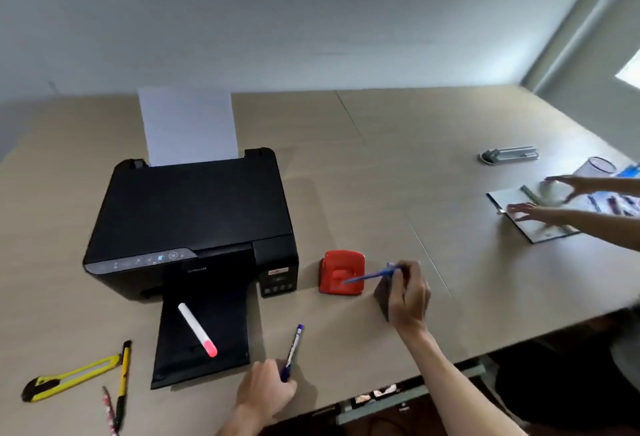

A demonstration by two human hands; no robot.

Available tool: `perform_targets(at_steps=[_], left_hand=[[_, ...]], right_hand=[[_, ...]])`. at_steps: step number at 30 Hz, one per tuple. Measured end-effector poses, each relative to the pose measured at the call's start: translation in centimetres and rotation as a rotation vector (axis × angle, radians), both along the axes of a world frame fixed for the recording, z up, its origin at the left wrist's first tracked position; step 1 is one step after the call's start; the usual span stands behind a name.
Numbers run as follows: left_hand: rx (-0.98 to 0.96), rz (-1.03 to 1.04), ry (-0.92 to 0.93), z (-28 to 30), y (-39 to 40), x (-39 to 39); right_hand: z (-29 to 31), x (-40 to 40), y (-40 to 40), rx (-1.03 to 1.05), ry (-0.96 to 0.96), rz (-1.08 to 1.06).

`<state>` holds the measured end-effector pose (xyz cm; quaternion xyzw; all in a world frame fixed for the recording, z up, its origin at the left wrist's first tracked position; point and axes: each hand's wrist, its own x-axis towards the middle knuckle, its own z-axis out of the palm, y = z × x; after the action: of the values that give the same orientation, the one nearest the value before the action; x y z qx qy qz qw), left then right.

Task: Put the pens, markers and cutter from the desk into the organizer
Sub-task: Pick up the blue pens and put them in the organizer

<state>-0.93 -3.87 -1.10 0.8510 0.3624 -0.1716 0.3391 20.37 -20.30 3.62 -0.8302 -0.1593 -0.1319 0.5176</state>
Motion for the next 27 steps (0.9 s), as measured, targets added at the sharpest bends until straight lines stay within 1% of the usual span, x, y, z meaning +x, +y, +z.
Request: perform_targets(at_steps=[3, 6, 8, 10, 13, 16, 19, 21, 23, 27], left_hand=[[0.018, -0.018, -0.046, 0.0, -1.1, 2.9], [0.040, -0.044, -0.169, -0.1, -1.8, 5.4], [0.023, -0.073, -0.275, 0.5, -2.2, 6.7], [0.010, -0.105, -0.385, 1.3, -2.5, 8.1], [-0.021, -0.120, -0.564, 2.6, -3.1, 9.6], [-0.019, -0.130, -0.692, 3.7, -3.6, 10.8], [0.018, -0.169, -0.788, 4.2, -3.7, 12.3], [0.043, -0.208, -0.821, 4.5, -3.8, 13.4], [0.063, -0.255, -0.827, 5.0, -3.9, 14.6], [0.095, -0.360, -0.788, 5.2, -4.5, 17.5]], right_hand=[[1.3, 1.5, -3.6, 0.038, -0.047, -0.160], [1.7, 2.0, -6.1, 0.013, -0.055, -0.250], [1.0, 2.1, -6.9, -0.057, 0.019, -0.262], [-0.1, 2.2, -7.2, -0.177, 0.107, -0.241], [-1.4, 1.9, -6.9, -0.336, 0.171, -0.215], [-2.2, 1.4, -6.7, -0.407, 0.218, -0.211], [-1.9, 1.4, -6.8, -0.398, 0.282, -0.214], [-1.7, 1.3, -7.0, -0.401, 0.323, -0.209], [-1.8, 1.0, -7.5, -0.372, 0.404, -0.235], [-3.1, 0.0, -9.5, -0.407, 0.541, -0.268]])
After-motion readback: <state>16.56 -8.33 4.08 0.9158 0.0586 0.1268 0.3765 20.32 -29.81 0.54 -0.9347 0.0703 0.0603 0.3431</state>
